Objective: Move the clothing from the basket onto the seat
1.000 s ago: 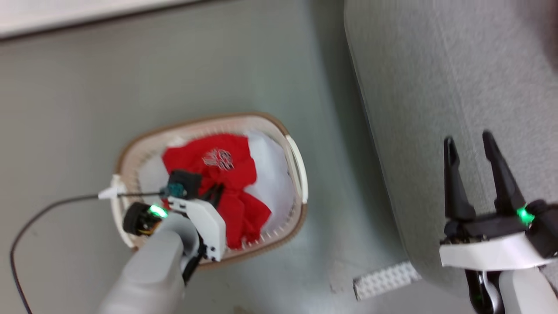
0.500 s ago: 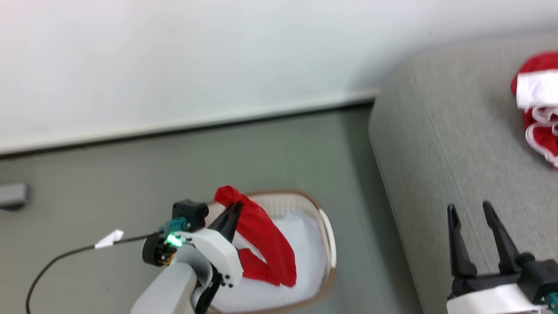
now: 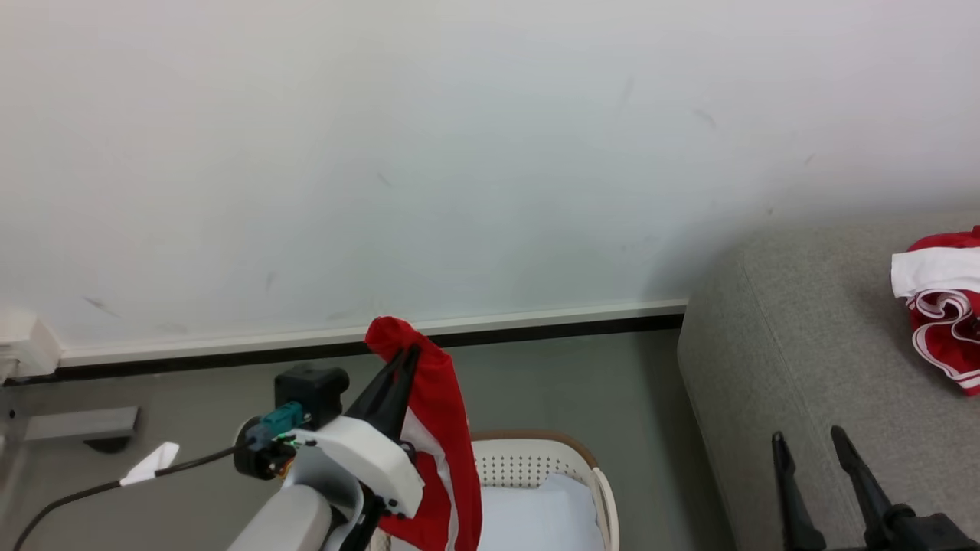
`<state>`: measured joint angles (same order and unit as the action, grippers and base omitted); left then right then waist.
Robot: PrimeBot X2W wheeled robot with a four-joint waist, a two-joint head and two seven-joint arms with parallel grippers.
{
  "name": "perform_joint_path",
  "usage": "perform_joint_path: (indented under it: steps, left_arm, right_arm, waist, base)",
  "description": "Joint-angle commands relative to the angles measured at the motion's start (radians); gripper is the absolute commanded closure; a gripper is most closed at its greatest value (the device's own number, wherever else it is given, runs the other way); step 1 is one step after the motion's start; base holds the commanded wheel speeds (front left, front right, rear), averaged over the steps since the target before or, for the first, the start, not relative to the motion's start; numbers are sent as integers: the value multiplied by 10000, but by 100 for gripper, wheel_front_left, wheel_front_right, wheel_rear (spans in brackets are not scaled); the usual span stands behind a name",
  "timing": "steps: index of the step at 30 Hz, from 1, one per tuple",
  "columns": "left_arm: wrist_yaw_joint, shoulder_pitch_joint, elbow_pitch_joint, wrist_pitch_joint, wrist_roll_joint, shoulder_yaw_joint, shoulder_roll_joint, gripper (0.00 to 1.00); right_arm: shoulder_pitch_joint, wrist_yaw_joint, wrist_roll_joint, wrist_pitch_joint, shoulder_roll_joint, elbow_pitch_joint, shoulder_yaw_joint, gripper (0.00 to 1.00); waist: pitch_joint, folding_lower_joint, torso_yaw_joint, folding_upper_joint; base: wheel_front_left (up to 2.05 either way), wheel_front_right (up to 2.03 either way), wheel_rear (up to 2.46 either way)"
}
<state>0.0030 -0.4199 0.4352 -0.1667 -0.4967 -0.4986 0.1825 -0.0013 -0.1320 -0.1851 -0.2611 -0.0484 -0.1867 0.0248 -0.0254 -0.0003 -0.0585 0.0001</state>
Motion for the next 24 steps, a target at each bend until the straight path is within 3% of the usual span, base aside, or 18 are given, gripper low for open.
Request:
perform_joint_path:
  steps: [1,12,16,24]
  left_arm:
    - [71,206,-169,53,-65,21,127,100]
    - [793,1146,-2597,1125,-162,218,947,100]
    - [861,1204,-3243,1363,-131,110,1013,100]
    - [869,1069,-4293,1827,-93,-190,978,100]
  right_arm:
    - [161,26,13,-29,-18,-27,54,0]
    - [239,26,198,-29,-15,63,1020,0]
    - [-195,26,28,-29,-70,184,2295,0]
    - [-1940,26,-955,-29,-839,-138,5491,0]
  waist:
    - [-189,3,54,-1]
    - [-489,3,142,-1]
    - [-451,3,224,-1]
    - [-375,3,341,-1]
  base:
    - [0,0,0]
    - [0,0,0]
    - [0,0,0]
    - [0,0,0]
